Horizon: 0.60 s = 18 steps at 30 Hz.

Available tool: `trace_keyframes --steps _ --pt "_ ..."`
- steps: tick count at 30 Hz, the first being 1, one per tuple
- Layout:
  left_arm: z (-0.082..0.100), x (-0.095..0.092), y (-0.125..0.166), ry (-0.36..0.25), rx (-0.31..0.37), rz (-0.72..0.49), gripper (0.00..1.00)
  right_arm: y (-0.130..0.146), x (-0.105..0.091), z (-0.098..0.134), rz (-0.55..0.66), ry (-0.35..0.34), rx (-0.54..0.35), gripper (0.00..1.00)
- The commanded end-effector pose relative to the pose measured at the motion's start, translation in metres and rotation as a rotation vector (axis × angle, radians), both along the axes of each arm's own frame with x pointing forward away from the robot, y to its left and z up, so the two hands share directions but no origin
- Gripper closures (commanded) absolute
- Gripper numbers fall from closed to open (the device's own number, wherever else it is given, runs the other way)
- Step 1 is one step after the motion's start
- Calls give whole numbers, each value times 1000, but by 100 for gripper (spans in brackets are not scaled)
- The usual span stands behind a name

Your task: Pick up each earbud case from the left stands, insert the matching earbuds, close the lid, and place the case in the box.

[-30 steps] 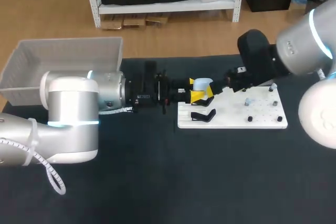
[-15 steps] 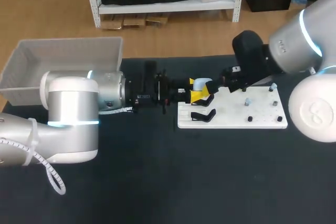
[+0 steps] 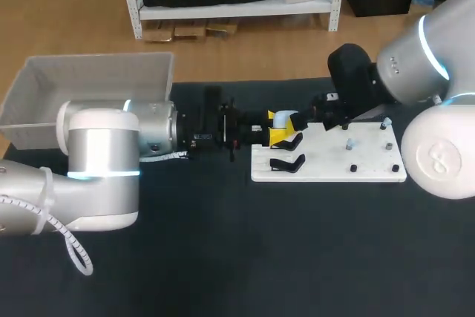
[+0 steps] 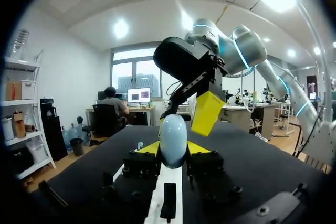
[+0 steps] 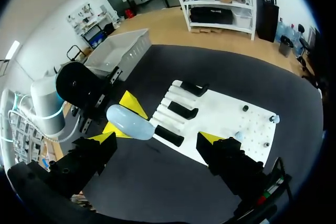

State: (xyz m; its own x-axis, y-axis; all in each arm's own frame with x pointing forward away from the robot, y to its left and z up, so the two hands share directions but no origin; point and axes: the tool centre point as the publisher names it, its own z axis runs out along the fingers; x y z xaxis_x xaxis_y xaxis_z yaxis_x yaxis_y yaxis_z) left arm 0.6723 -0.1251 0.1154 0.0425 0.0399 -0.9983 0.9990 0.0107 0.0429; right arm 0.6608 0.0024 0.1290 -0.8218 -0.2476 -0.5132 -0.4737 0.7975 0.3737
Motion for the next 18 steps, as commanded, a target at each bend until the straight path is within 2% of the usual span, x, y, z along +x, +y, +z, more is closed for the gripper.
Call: trace_keyframes --steps 1,18 --pt "-1 0 0 -2 -3 1 100 1 2 -2 -11 -6 -5 0" --pt "-1 0 0 -2 -3 1 100 -1 6 4 -29 -15 -1 0"
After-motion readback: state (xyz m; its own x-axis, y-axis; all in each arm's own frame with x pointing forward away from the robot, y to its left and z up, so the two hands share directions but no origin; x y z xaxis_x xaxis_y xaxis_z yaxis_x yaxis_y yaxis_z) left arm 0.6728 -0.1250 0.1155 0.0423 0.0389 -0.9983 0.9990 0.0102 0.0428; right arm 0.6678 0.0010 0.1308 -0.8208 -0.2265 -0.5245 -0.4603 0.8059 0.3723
